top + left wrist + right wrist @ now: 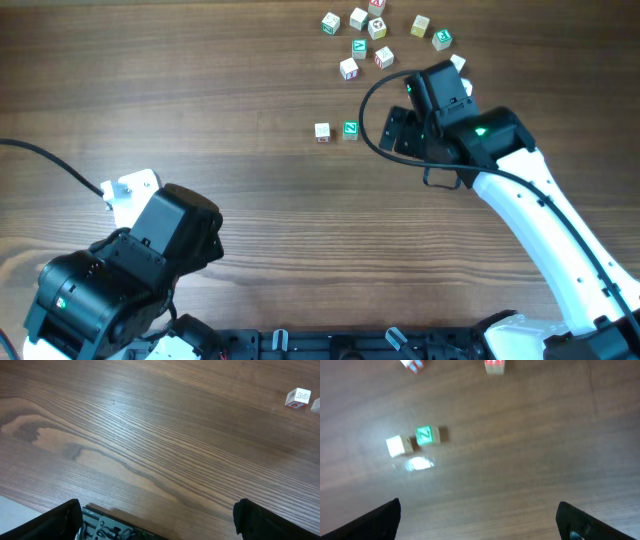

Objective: Form a horizontal line
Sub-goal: 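Reach the right gripper into the cluster and grasp the red A block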

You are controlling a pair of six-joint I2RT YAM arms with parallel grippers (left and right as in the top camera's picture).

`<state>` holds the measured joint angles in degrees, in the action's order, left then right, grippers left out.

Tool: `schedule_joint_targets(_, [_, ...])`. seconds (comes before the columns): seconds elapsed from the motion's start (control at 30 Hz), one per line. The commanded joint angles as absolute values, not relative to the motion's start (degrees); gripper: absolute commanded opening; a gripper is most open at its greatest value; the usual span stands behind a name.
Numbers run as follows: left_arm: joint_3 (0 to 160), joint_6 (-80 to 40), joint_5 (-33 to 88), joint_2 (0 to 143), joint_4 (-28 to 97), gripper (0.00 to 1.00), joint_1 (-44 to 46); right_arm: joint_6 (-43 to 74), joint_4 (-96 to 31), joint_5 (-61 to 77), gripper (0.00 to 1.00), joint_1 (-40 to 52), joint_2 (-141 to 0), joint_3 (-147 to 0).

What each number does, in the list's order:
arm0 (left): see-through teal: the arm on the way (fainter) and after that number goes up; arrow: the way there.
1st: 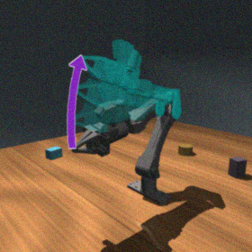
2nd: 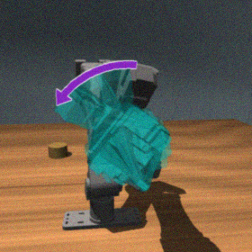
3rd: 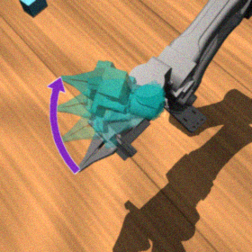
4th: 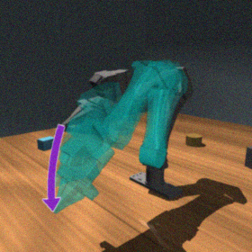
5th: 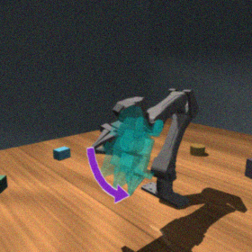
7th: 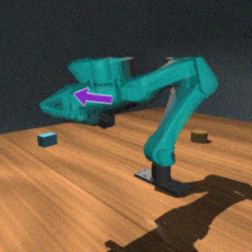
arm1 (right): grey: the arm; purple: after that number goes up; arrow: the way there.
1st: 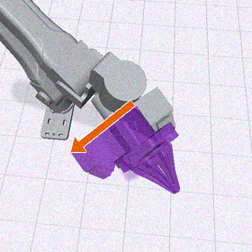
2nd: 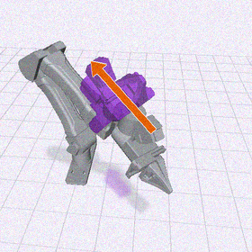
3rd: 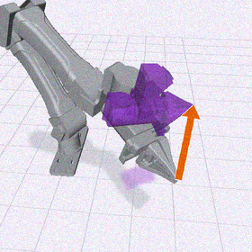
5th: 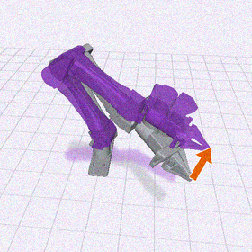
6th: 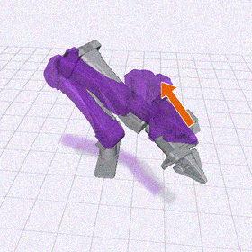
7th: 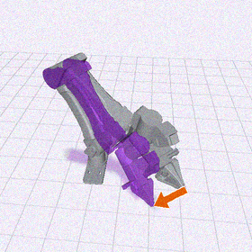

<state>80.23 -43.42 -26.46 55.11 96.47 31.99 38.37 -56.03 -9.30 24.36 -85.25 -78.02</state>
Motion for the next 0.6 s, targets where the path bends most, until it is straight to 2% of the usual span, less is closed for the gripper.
schedule_joint_targets(0.0, [80.4, -43.5, -26.4, 54.9, 96.5, 1.0, 32.0, 39.0, -53.4, -10.7, 1.0, 21.7, -85.9, -77.9])
schedule_joint_targets(0.3, [80.4, -43.5, -26.4, 54.9, 96.5, 1.0, 32.0, 39.1, -50.9, -10.7, 1.0, 16.5, -86.1, -77.9])
schedule_joint_targets(0.57, [80.4, -43.5, -26.4, 54.9, 96.5, 1.0, 32.0, 38.9, -46.6, -9.1, 1.0, 15.8, -90.5, -77.9])
